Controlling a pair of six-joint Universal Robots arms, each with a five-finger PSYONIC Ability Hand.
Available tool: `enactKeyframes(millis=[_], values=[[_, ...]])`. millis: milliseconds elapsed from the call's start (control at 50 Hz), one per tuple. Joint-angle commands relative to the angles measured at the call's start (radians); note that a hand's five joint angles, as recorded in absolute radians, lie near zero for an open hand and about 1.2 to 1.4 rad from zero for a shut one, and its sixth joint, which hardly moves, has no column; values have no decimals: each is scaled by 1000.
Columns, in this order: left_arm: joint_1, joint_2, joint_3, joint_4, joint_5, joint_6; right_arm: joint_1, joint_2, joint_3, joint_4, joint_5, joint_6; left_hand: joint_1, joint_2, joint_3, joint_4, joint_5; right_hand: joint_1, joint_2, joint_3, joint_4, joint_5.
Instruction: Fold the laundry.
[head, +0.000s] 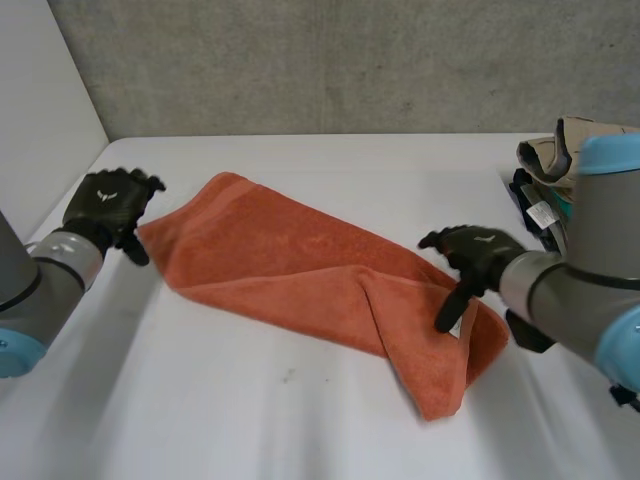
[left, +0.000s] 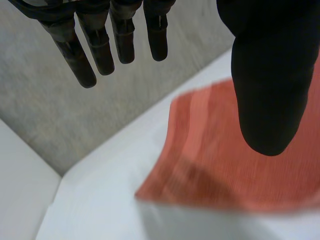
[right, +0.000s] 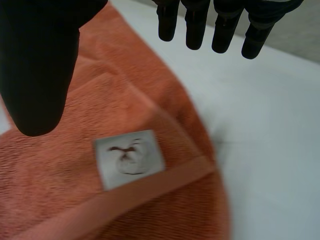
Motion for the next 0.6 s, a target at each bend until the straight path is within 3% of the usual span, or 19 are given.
enactKeyframes(millis=[20, 80, 160, 200, 240, 320, 480, 600], values=[[95, -64, -6, -15, 124, 31, 88, 172, -117, -17, 50, -10, -7, 15, 4, 17, 30, -46, -40, -40, -38, -43], [95, -61, -10, -21, 132, 22, 101, 214, -157, -15, 76, -10, -10, 12, 1, 14, 27, -46, -40, -40, -38, -43], [91, -49, -23, -23, 132, -1, 121, 266, -203, -17, 91, -11, -10, 12, 1, 14, 27, 172, 178, 178, 180, 175], [91, -37, -29, -23, 133, -18, 128, 294, -229, -20, 96, -11, -10, 12, 1, 14, 27, 585, 591, 590, 593, 587], [86, -18, -36, -23, 133, -49, 134, 303, -244, -23, 96, -11, -10, 12, 1, 14, 27, 1173, 1179, 1179, 1181, 1176], [69, 2, -41, -23, 133, -109, 140, 279, -263, -41, 87, -22, -13, 9, -2, 11, 25, 1176, 1182, 1182, 1184, 1178], [60, 17, -39, -23, 135, -175, 147, -14, -206, -84, 74, -150, -28, -6, -16, -4, 10, 1176, 1182, 1182, 1184, 1178], [34, 9, -41, -24, 136, -175, 177, -114, -172, -75, 74, -221, -48, -27, -37, -24, -11, 1176, 1182, 1182, 1184, 1178]])
